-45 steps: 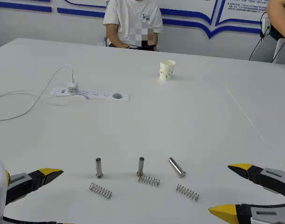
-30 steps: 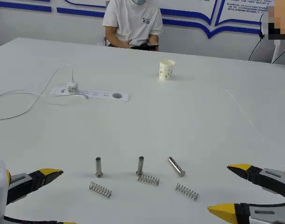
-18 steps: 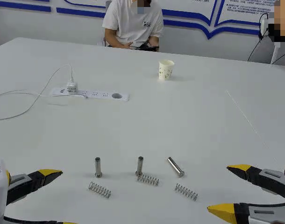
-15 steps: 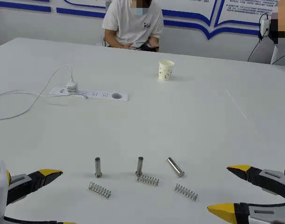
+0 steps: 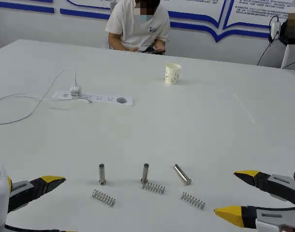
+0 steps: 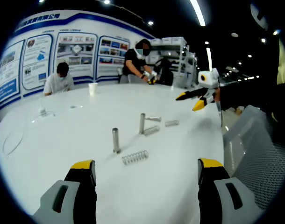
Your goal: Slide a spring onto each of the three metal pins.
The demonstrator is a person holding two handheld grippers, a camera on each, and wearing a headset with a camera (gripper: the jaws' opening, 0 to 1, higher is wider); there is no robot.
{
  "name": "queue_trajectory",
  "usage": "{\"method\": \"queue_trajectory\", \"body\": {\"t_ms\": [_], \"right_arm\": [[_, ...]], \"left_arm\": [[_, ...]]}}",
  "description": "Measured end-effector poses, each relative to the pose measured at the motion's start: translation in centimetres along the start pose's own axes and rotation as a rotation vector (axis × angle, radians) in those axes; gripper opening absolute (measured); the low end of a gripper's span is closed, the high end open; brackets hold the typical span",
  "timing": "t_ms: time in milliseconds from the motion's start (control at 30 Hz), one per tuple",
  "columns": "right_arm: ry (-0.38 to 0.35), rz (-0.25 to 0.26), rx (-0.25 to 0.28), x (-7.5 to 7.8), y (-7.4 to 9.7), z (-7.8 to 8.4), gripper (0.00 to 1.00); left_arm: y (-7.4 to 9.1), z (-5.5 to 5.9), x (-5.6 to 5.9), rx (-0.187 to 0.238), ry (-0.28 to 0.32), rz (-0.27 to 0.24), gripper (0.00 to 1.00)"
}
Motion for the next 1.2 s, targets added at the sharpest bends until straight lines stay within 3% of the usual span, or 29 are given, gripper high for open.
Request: {"method": "queue_trajectory", "body": {"t_ms": [733,1200], "right_arm": [[0.039,0.010,-0.049,1.3,-3.1,-1.8,0.59],[0.022,0.042,-0.095,2.6,-6.5,-3.0,0.51]], "left_arm": [[0.0,-0.2,0.2,0.011,0.002,-0.006,0.92],[0.0,-0.3,0.2,0.016,0.003,-0.011,0.92]]}}
Point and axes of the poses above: the centre of the closed fingertips' face, and the gripper's own axes: y roughly backward along the fingers, x roughly to its right, z roughly out of its underside, the point moved 3 cm from there along y, roughly backward along the fingers, and after that the axes turned 5 degrees about x, right-handed, at the moved point
